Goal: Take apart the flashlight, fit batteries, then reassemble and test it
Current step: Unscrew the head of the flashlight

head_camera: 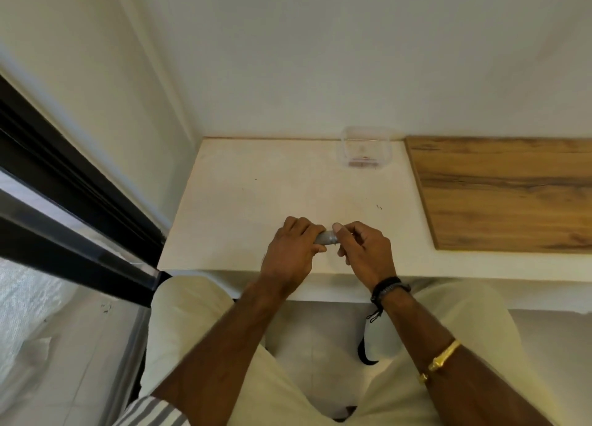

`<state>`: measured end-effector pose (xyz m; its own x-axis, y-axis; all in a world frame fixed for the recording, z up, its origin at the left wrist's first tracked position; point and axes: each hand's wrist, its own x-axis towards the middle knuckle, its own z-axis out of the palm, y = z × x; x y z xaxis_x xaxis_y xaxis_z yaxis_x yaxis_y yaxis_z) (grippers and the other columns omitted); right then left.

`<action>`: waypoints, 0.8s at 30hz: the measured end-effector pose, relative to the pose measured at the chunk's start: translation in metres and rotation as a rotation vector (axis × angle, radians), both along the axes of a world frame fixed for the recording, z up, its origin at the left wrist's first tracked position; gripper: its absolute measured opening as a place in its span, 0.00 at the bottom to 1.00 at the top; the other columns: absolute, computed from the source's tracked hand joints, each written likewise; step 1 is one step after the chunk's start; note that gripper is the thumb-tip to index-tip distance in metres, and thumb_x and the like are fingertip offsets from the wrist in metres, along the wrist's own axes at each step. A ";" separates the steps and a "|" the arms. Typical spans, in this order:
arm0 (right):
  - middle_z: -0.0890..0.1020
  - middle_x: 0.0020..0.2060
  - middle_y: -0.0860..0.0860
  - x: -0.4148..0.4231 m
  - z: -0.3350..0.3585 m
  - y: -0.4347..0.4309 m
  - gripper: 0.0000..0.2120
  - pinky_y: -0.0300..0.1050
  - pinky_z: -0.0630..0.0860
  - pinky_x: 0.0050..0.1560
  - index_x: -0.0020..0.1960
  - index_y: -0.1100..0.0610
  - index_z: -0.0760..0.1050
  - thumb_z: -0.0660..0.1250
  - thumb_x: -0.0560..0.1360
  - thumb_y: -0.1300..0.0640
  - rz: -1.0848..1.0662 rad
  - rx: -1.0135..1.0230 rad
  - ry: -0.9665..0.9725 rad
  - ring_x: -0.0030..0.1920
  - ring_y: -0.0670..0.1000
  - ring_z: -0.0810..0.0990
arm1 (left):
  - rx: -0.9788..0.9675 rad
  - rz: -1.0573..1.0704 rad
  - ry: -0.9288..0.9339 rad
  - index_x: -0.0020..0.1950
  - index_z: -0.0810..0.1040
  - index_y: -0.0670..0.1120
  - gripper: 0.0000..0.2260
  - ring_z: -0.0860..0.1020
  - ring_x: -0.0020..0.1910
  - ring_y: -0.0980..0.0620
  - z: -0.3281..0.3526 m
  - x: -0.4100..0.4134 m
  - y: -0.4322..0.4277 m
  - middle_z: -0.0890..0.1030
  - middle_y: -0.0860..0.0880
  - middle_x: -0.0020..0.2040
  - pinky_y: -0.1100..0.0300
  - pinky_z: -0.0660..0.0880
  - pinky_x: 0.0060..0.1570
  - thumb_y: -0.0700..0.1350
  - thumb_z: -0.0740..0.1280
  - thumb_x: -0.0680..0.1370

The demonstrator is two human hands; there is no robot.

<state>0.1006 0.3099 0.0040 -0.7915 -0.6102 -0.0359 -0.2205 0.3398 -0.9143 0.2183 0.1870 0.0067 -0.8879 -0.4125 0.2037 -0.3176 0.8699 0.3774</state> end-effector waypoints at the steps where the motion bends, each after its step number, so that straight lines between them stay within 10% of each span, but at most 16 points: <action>1: 0.82 0.29 0.45 0.001 -0.001 0.000 0.14 0.35 0.75 0.34 0.45 0.53 0.81 0.66 0.80 0.44 0.004 0.011 0.025 0.29 0.39 0.79 | 0.005 -0.001 -0.004 0.64 0.76 0.46 0.13 0.71 0.58 0.47 0.000 0.000 0.001 0.78 0.48 0.57 0.55 0.73 0.53 0.47 0.66 0.80; 18: 0.78 0.35 0.48 0.002 -0.008 0.005 0.11 0.28 0.67 0.35 0.50 0.59 0.78 0.62 0.84 0.53 0.086 0.015 0.302 0.33 0.43 0.74 | 0.244 0.013 0.004 0.56 0.79 0.46 0.07 0.69 0.47 0.51 -0.003 -0.007 0.002 0.81 0.48 0.48 0.57 0.67 0.45 0.44 0.64 0.81; 24: 0.76 0.28 0.47 0.003 -0.009 -0.001 0.21 0.43 0.67 0.31 0.38 0.55 0.73 0.57 0.84 0.44 -0.075 0.202 0.229 0.29 0.47 0.73 | 0.078 -0.038 0.041 0.59 0.78 0.45 0.09 0.70 0.51 0.49 0.000 -0.003 0.013 0.79 0.48 0.51 0.55 0.72 0.48 0.43 0.65 0.80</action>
